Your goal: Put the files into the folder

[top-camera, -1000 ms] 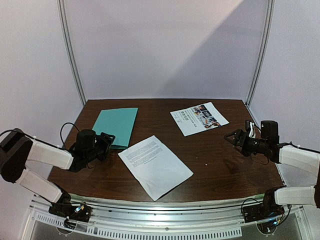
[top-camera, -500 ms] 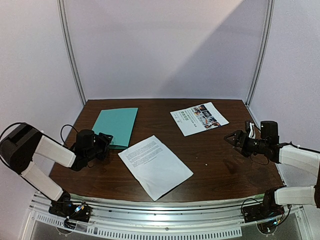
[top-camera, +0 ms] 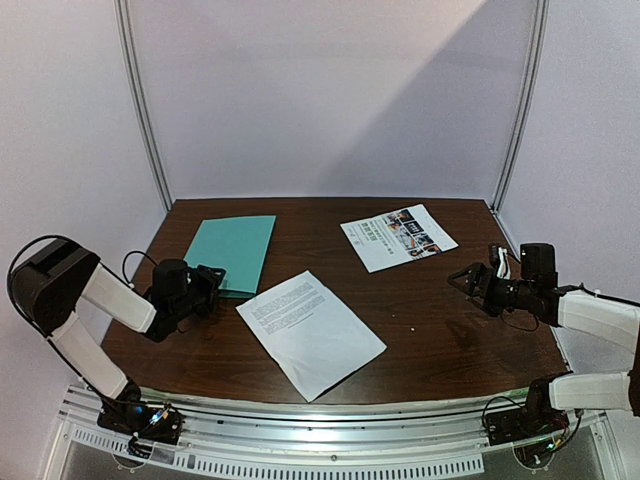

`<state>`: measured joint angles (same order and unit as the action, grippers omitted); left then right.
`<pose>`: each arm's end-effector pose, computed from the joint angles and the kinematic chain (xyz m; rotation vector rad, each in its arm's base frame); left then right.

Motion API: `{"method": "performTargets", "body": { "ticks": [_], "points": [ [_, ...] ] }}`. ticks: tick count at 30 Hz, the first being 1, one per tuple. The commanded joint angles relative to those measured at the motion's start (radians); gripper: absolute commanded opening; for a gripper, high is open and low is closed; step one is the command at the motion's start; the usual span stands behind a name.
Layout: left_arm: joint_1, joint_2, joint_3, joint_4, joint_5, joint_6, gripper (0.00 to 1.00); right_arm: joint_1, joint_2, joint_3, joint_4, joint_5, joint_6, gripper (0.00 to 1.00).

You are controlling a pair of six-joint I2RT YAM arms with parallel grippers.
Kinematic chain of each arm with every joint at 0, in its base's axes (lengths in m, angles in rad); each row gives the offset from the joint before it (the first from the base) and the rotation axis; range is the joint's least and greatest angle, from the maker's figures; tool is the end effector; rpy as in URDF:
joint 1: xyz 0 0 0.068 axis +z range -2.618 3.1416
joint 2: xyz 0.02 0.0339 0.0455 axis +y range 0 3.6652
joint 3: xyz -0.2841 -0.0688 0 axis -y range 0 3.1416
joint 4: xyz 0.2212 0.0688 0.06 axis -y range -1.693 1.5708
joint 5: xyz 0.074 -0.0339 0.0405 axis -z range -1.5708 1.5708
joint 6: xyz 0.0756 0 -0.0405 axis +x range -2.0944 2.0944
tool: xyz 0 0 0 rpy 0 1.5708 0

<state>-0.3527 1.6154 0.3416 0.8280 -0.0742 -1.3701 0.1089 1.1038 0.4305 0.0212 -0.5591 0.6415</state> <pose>0.2737 -0.0948 0.1389 -1.1002 1.8687 -0.9846 0.2066 0.0629 0.1924 0.2877 2.2851 1.0224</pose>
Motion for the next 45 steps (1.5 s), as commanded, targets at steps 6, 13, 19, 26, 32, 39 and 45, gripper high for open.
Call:
{"method": "performTargets", "body": {
  "ticks": [6,13,19,26,32,39,45],
  "points": [
    [0.031,0.049,0.053,0.058,0.021,0.023,0.43,-0.007,-0.003,0.013,-0.020,0.005,-0.022,0.99],
    [0.037,0.057,0.088,0.015,0.037,0.069,0.05,-0.007,-0.009,0.013,-0.042,0.008,-0.032,0.99],
    [0.034,-0.008,0.117,-0.130,0.014,0.151,0.00,-0.007,-0.006,0.010,-0.041,0.009,-0.033,0.99],
    [0.003,-0.158,0.220,-0.468,-0.105,0.349,0.00,-0.006,-0.002,-0.002,-0.009,0.007,-0.021,0.99],
    [-0.088,-0.203,0.347,-0.718,-0.292,0.528,0.00,-0.006,0.007,-0.003,0.009,0.007,-0.010,0.99],
    [-0.242,-0.086,0.572,-1.026,-0.534,0.684,0.00,-0.006,0.001,-0.002,-0.011,0.010,-0.012,0.99],
    [-0.390,0.072,0.773,-1.226,-0.749,0.758,0.00,-0.005,-0.011,-0.001,-0.056,0.026,-0.030,0.99]
  ]
}}
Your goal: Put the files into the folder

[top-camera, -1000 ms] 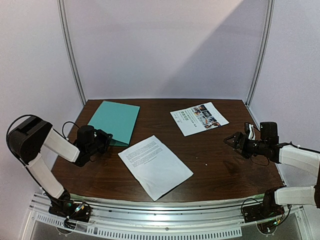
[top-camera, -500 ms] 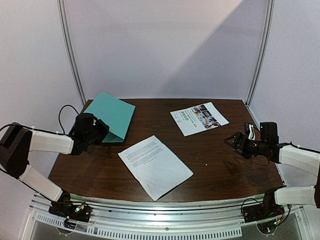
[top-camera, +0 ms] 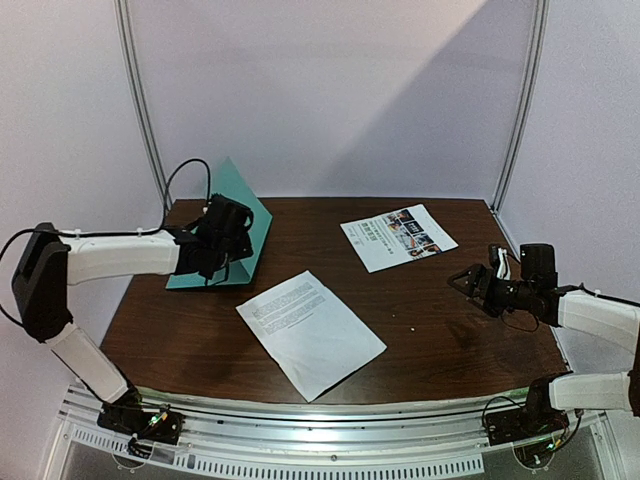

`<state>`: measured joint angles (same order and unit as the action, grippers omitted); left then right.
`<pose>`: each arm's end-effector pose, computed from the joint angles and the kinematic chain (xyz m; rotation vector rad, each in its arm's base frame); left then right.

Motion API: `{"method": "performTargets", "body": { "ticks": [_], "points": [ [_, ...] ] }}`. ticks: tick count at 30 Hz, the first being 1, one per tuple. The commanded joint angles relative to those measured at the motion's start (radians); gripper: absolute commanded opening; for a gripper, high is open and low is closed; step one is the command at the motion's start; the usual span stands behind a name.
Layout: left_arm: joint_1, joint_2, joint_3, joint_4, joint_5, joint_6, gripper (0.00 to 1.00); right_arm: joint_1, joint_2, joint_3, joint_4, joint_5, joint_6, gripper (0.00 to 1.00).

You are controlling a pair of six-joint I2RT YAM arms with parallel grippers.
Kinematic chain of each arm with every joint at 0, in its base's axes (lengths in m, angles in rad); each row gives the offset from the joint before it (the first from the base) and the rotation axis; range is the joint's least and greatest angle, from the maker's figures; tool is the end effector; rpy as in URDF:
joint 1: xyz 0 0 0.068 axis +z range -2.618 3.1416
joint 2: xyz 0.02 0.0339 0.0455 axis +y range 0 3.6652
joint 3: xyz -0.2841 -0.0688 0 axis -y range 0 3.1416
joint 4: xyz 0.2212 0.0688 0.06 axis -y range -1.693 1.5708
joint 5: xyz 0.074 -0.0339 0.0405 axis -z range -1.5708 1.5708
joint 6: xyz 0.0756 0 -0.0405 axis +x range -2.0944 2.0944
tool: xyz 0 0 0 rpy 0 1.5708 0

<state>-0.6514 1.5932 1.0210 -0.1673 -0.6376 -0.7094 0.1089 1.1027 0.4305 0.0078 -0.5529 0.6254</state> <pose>0.3011 -0.1730 0.2374 -0.3703 2.1111 -0.0448 0.2056 0.0624 0.1909 0.2789 2.2950 1.0068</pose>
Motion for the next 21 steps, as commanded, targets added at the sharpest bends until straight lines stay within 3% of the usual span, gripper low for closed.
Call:
{"method": "performTargets", "body": {
  "ticks": [1,6,10,21],
  "points": [
    [-0.115,0.128,0.130,-0.267,-0.221,0.110,0.00,-0.006,-0.011,0.000,-0.048,0.022,-0.016,0.99],
    [-0.230,0.351,0.323,-0.455,-0.375,0.171,0.00,-0.007,-0.013,0.005,-0.067,0.027,-0.023,0.99],
    [-0.300,0.500,0.464,-0.558,-0.420,0.195,0.00,-0.006,-0.014,0.009,-0.083,0.035,-0.032,0.99],
    [-0.372,0.674,0.673,-0.607,-0.290,0.311,0.00,-0.006,-0.027,0.007,-0.122,0.041,-0.053,0.99]
  ]
}}
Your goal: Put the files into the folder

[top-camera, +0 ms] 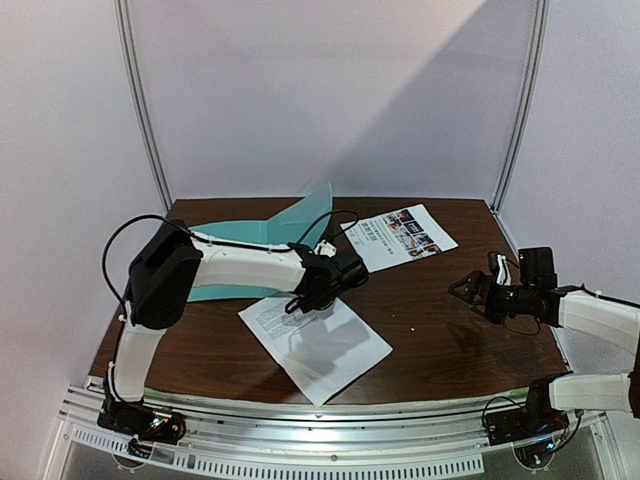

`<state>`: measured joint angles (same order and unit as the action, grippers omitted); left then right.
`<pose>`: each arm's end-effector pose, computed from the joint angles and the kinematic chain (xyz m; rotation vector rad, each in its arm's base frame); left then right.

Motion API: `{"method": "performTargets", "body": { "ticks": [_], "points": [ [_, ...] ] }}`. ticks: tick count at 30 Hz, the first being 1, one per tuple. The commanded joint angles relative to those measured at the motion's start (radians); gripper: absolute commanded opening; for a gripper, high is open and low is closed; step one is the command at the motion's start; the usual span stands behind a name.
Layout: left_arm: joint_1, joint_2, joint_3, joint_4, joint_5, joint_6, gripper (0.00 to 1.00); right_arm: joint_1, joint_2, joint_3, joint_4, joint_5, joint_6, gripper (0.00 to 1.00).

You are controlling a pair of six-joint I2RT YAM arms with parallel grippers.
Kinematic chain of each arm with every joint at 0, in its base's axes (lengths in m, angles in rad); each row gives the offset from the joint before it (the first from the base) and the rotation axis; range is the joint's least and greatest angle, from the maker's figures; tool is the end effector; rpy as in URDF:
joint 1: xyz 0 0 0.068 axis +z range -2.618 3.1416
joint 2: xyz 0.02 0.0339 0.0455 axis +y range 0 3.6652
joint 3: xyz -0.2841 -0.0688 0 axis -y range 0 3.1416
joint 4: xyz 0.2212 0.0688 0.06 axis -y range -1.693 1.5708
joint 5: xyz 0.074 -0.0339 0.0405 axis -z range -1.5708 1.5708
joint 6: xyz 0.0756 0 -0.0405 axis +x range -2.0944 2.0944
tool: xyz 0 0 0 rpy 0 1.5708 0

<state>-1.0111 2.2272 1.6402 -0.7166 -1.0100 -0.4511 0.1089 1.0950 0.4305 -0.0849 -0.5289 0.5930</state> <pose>0.2884 -0.3397 0.1558 0.4483 2.1469 0.7038 0.1976 0.0600 0.1820 0.2972 2.3713 0.9589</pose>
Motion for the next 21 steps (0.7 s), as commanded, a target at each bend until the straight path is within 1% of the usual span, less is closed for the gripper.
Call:
{"method": "performTargets", "body": {
  "ticks": [1,4,6,10,12,14,16,18,21],
  "points": [
    [-0.013,0.046,0.062,-0.061,0.103,0.059,0.02,-0.007,-0.020,0.007,-0.031,0.018,-0.022,0.99],
    [-0.017,0.047,0.075,-0.058,0.170,0.078,0.10,-0.007,-0.023,0.007,-0.032,0.017,-0.025,0.99],
    [-0.020,0.033,0.075,-0.048,0.223,0.087,0.28,-0.007,-0.024,0.008,-0.030,0.015,-0.023,0.99],
    [-0.023,-0.007,0.075,-0.030,0.315,0.094,0.53,-0.006,-0.023,0.012,-0.020,0.001,-0.013,0.99],
    [-0.023,-0.031,0.075,-0.024,0.369,0.096,0.63,-0.005,-0.024,0.014,-0.017,-0.004,-0.007,0.99],
    [-0.024,-0.049,0.078,-0.020,0.416,0.101,0.70,-0.005,-0.025,0.017,-0.016,-0.009,-0.003,0.99],
    [-0.027,-0.063,0.095,-0.038,0.457,0.108,0.75,-0.006,-0.026,0.019,-0.012,-0.015,0.004,0.99],
    [-0.033,-0.078,0.110,-0.058,0.492,0.112,0.77,-0.005,-0.026,0.019,-0.011,-0.019,0.008,0.99],
    [-0.042,-0.104,0.116,-0.085,0.542,0.121,0.78,-0.004,-0.026,0.018,-0.010,-0.031,0.013,0.99]
  ]
}}
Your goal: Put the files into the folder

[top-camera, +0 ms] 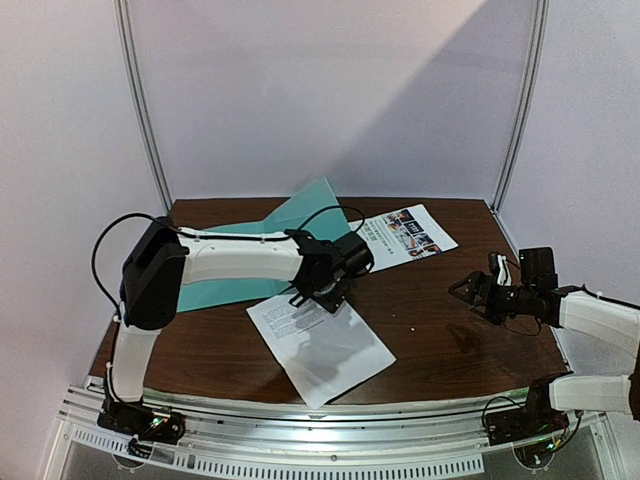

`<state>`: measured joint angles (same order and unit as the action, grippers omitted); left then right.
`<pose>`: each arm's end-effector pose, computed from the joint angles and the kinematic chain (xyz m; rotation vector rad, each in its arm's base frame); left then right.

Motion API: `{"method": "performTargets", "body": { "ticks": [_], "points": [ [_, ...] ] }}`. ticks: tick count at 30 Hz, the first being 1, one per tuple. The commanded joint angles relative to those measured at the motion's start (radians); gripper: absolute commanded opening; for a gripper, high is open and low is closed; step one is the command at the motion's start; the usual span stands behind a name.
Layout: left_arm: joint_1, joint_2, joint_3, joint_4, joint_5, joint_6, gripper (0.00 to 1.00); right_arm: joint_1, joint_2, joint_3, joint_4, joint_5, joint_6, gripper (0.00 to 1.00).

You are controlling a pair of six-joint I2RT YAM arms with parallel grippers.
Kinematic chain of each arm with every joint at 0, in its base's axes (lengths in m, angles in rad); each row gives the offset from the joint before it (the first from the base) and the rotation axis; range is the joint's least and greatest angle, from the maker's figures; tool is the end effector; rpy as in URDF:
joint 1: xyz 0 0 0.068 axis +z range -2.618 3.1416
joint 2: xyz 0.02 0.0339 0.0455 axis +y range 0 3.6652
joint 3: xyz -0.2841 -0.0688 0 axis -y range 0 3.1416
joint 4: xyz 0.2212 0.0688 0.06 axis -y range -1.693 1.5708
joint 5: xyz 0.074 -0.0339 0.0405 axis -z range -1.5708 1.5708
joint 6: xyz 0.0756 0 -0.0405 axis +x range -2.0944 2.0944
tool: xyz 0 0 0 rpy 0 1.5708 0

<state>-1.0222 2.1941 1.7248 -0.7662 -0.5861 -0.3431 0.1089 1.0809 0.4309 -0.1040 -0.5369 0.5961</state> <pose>0.2731 -0.3667 0.1683 0.7126 2.4009 0.3185 0.1946 0.0602 0.1830 0.2989 2.3763 0.9693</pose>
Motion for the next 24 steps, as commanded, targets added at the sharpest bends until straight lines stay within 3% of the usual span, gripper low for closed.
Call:
{"method": "performTargets", "body": {
  "ticks": [1,14,19,24],
  "points": [
    [-0.033,-0.082,0.031,-0.043,0.138,0.015,0.79,-0.003,-0.012,0.017,0.012,-0.027,0.012,0.99],
    [-0.088,-0.184,-0.031,-0.123,0.276,0.048,0.81,0.049,0.013,-0.014,0.043,-0.058,0.037,0.99],
    [-0.090,-0.219,-0.118,-0.191,0.213,-0.113,0.82,0.066,0.020,-0.021,0.049,-0.056,0.042,0.99],
    [-0.073,-0.282,-0.308,-0.154,0.251,-0.246,0.81,0.094,0.031,-0.029,0.069,-0.049,0.060,0.99]
  ]
}}
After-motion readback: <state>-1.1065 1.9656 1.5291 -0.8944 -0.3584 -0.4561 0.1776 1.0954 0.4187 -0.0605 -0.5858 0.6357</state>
